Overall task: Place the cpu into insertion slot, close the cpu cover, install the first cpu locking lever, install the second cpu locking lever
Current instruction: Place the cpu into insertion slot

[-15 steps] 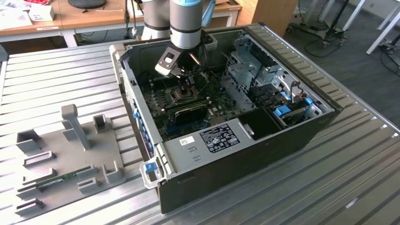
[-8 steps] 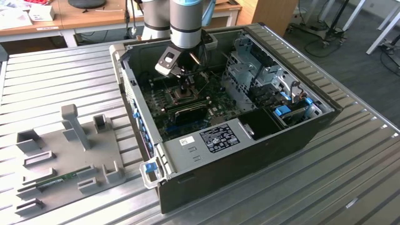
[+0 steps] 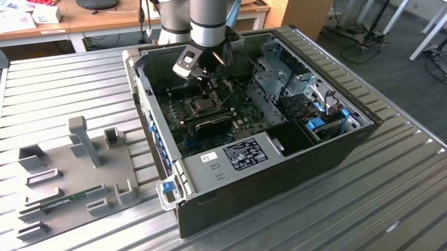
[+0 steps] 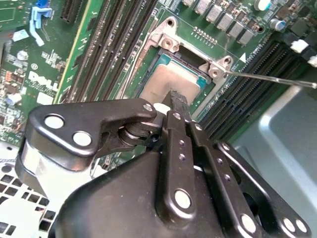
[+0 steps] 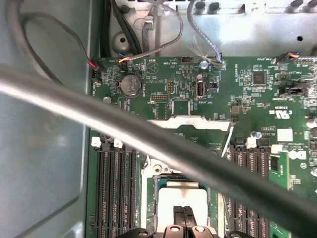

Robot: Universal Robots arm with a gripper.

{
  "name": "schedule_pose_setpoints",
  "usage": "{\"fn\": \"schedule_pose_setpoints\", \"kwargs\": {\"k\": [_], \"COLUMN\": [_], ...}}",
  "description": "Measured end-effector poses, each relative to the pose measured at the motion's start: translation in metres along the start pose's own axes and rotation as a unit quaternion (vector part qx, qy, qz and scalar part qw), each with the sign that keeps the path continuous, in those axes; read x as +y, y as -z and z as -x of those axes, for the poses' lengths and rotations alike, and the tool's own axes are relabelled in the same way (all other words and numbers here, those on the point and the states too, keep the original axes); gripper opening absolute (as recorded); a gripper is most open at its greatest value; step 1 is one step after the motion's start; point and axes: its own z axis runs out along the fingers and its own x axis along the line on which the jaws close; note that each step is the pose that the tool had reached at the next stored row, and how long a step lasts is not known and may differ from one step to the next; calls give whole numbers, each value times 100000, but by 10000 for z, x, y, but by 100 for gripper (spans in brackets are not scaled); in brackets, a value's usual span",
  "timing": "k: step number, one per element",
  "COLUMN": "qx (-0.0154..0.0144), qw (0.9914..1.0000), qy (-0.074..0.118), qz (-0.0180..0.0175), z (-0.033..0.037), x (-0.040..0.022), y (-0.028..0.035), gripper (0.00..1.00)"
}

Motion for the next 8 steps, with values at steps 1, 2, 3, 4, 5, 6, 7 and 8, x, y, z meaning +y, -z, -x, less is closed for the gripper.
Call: {"fn": "schedule_pose_setpoints", "kwargs": {"k": [1,2,3,4,5,6,7,8], "qx": [-4,-8,-3,3,4,0,1,-2], "qw": [100000,100000,100000,100000,100000,100000,100000,100000], "qy": [0,-1,1,-2,0,-1,1,0], "qz": [17,31,42,44,48,45,46,44], "z": [0,0,0,0,0,0,0,0], "x": [0,1,1,1,1,1,1,1], "y": [17,28,33,32,32,33,33,33], "gripper": [10,10,10,10,10,10,10,10]}}
